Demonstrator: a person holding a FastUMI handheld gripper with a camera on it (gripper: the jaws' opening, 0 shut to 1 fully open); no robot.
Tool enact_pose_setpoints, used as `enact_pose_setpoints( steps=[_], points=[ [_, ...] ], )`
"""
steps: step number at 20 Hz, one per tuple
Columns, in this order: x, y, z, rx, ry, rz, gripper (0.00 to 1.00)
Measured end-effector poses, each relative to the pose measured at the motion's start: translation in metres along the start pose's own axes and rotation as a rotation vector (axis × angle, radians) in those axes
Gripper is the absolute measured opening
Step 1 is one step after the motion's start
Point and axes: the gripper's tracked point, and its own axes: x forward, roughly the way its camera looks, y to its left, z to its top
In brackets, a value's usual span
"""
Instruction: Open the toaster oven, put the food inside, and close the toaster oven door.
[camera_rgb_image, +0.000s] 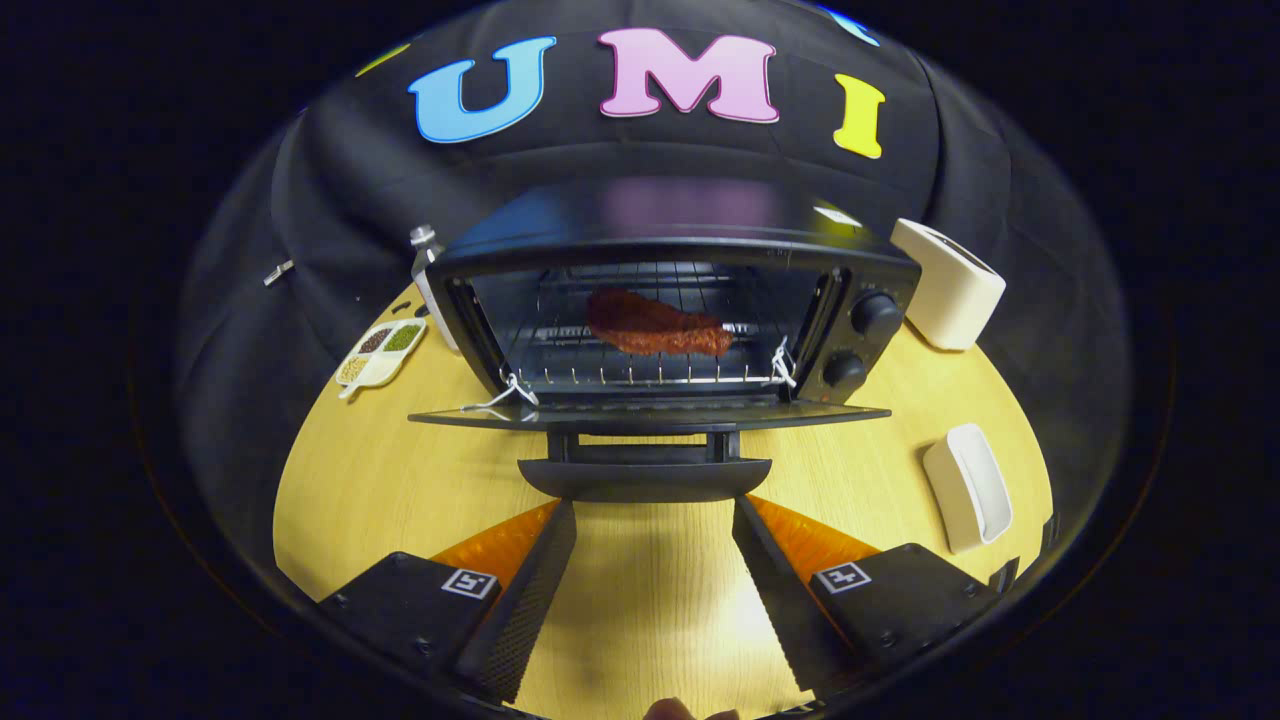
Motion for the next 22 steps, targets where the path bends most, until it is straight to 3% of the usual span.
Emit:
enact_pose_setpoints(
  steps=[11,18,22],
  points=[
    [-0.008,-0.006,0.105,-0.028,-0.203,-0.005,0.99],
    [-0.051,-0.016,0.138,-0.101,-0.347,-0.002,0.98],
    [-0.088,-0.016,0.168,-0.072,-0.434,0.027,0.99]
  ],
)
